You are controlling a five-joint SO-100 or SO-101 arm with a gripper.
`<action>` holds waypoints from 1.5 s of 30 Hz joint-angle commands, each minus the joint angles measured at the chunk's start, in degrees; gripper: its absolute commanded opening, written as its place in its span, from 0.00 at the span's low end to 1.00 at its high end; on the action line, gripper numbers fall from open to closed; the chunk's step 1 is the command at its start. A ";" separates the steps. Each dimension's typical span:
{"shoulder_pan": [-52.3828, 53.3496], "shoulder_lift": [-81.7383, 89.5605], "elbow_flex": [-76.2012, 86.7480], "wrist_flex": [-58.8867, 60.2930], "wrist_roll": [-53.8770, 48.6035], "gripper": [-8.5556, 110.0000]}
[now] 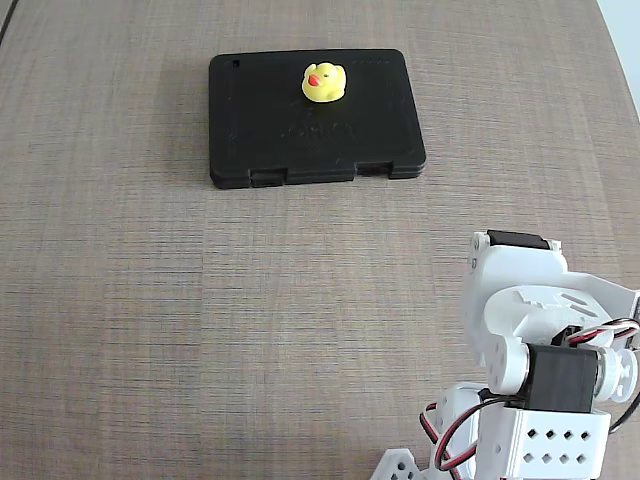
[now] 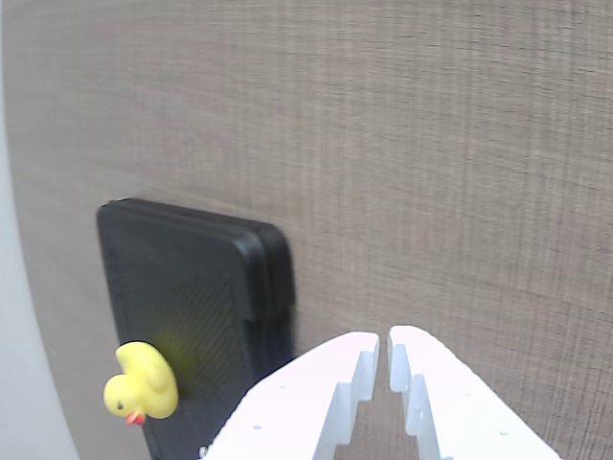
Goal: Grasp a duck and put it on the black surface.
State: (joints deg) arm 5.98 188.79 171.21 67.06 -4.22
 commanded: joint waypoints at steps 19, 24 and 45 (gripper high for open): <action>0.09 3.96 4.83 0.09 0.44 0.07; 0.09 3.96 4.75 0.09 0.44 0.07; 0.00 3.96 4.75 -0.09 0.26 0.07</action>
State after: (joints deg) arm 6.06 188.79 176.92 67.06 -4.22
